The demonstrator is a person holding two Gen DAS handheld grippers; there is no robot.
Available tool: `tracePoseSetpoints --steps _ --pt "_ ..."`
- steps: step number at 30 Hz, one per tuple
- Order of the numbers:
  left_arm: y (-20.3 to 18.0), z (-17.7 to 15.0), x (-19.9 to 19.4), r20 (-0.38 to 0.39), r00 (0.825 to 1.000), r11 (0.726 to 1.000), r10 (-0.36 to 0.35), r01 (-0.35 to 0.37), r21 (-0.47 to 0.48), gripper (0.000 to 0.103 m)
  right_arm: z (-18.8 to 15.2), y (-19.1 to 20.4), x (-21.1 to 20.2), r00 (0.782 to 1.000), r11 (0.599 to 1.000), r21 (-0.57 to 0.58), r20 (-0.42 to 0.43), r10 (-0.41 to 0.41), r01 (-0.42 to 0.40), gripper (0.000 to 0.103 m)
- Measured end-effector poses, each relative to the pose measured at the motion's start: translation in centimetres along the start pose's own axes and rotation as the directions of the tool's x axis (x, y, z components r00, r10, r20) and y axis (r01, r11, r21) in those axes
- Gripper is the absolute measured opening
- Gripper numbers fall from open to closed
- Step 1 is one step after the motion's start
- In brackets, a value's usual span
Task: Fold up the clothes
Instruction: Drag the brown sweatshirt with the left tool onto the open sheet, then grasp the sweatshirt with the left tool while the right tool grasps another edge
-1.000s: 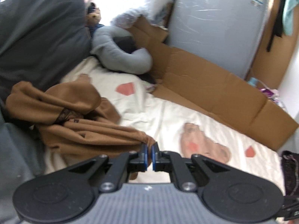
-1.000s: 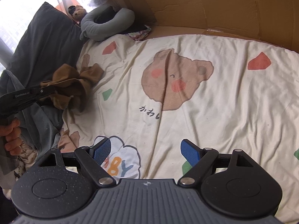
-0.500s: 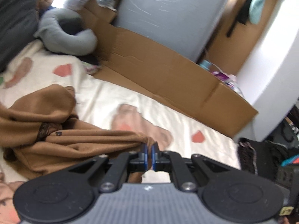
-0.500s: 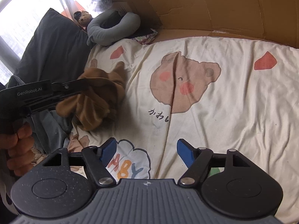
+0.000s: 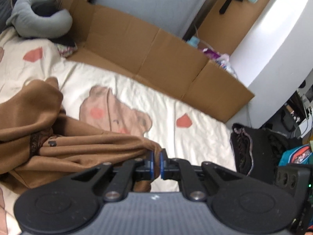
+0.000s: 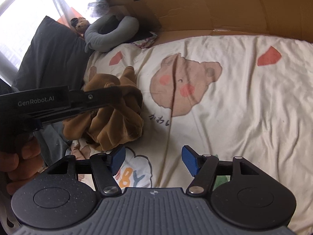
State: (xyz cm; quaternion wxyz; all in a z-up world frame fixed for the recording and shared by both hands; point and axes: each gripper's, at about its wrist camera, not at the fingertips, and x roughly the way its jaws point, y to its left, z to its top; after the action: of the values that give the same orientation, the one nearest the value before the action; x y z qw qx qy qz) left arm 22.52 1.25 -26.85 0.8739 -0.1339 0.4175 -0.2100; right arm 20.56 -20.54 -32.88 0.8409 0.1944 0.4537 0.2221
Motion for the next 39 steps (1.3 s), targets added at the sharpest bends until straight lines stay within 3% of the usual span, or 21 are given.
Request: tracePoseSetpoints --steps 8,13,25,28,31,39 --pt "1.9 -1.0 -1.3 -0.01 0.999 0.999 0.046 -0.046 0.022 0.039 -0.6 0.1 0.7 1.0 1.0 -0.001 -0.025 -0.016 0.016 0.067" --pt "4.6 -2.3 -2.8 -0.011 0.99 0.99 0.143 -0.142 0.013 0.051 -1.0 0.1 0.5 0.999 0.999 0.0 -0.036 -0.041 0.041 0.067" --pt "11.7 -6.6 -3.9 -0.103 0.939 0.941 0.329 -0.335 -0.051 0.056 -1.7 0.3 0.5 0.994 0.998 -0.033 -0.088 -0.062 0.06 0.067" --pt "13.1 -7.0 -3.2 -0.109 0.935 0.935 0.336 -0.345 -0.076 0.057 -2.0 0.4 0.8 0.993 0.998 -0.04 -0.107 -0.058 0.054 0.067" --pt "14.2 -7.1 -2.2 -0.089 0.945 0.942 0.314 -0.322 -0.096 0.062 -2.4 0.5 1.0 0.991 0.998 -0.041 -0.122 -0.054 0.049 0.067" --pt "16.4 -6.6 0.0 -0.054 0.964 0.951 0.26 -0.266 -0.159 0.063 -3.6 0.1 1.6 0.986 0.999 -0.016 -0.16 -0.044 0.042 0.067"
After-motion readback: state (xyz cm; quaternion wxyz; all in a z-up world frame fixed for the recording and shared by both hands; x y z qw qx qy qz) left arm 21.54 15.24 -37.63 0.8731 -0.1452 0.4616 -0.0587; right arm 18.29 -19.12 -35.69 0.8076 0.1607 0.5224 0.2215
